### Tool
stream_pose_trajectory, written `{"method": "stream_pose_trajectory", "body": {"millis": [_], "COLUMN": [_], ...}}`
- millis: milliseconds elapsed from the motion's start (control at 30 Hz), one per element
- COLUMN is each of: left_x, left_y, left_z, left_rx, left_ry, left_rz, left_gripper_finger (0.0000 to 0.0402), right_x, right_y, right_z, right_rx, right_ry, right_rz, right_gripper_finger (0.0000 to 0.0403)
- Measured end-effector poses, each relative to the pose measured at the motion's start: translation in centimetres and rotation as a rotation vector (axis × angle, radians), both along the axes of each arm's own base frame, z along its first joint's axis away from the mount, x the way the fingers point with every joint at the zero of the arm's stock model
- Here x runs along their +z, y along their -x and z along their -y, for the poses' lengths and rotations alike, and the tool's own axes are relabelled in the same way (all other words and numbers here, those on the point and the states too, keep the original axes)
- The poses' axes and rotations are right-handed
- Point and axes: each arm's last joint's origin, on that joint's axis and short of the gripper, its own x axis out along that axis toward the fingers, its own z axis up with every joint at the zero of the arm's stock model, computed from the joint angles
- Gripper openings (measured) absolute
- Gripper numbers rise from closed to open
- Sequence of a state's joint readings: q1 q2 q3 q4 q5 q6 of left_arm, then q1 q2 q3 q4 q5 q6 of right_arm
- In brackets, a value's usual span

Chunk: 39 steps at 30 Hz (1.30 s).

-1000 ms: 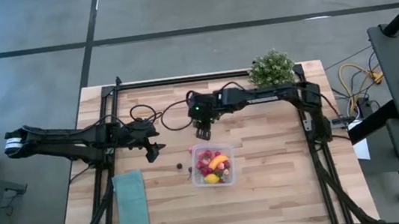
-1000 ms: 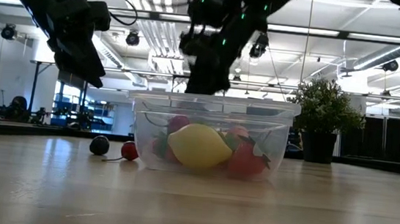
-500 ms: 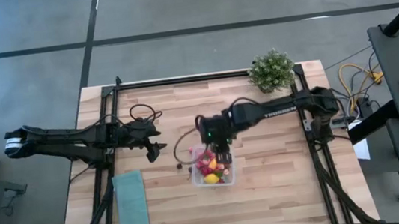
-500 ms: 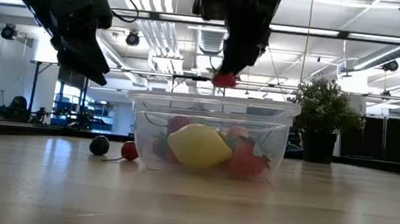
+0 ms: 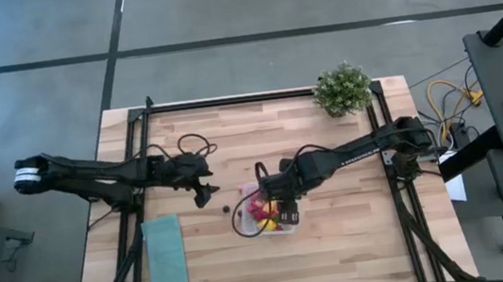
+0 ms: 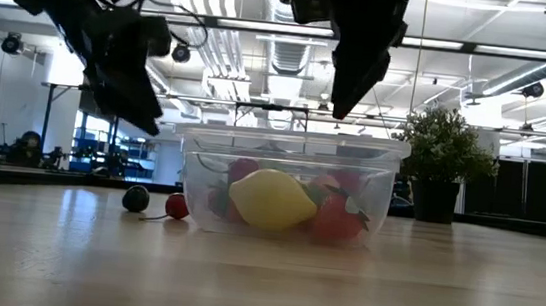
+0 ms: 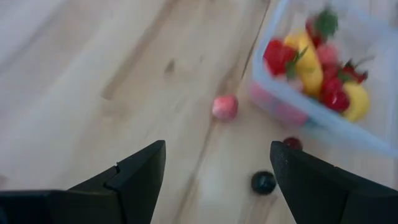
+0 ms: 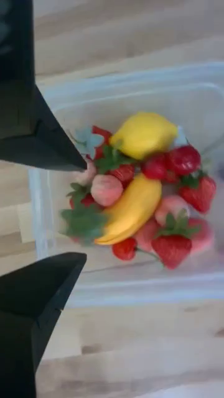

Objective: Pick and placing Produce into tupperware
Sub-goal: Put the pink peach into the transparent container

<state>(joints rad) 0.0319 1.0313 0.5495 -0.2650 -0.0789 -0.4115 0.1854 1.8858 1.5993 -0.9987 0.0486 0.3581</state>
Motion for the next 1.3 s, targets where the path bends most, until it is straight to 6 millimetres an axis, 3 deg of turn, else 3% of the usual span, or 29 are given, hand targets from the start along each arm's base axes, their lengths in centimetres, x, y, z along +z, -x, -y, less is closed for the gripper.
{"method": "stream_pose_trajectory", "body": {"millis": [267, 567, 767, 1033, 1300], "left_x": [-2.6, -2.5, -2.1, -2.1, -2.2], "left_y": [-1.5, -2.6, -2.5, -2.3, -2.7], "left_z": [0.1, 0.1, 0.1, 0.1, 0.1], "left_rx": [-0.127, -0.248, -0.265, -0.266, -0.328], "left_ry": [-0.054, -0.124, -0.145, -0.146, -0.22], "left_rz": [-0.15, -0.165, -0.142, -0.137, -0.098], "left_gripper_finger": [0.0274, 0.0274, 0.0274, 0.0274, 0.0274], "right_x": [1.2, 4.0, 6.8, 6.5, 6.2], "right_y": [-0.6, -1.4, -2.2, 1.2, 5.4], "right_z": [0.2, 0.7, -0.4, -1.6, 0.3], "right_rx": [-0.284, -0.44, -0.31, -0.316, -0.269], "right_ry": [-0.069, -0.143, -0.188, -0.262, -0.469], "right_rz": [0.063, 0.152, 0.304, 0.37, 0.769], "right_gripper_finger": [0.0259, 0.0263, 0.0265, 0.0268, 0.0265]}}
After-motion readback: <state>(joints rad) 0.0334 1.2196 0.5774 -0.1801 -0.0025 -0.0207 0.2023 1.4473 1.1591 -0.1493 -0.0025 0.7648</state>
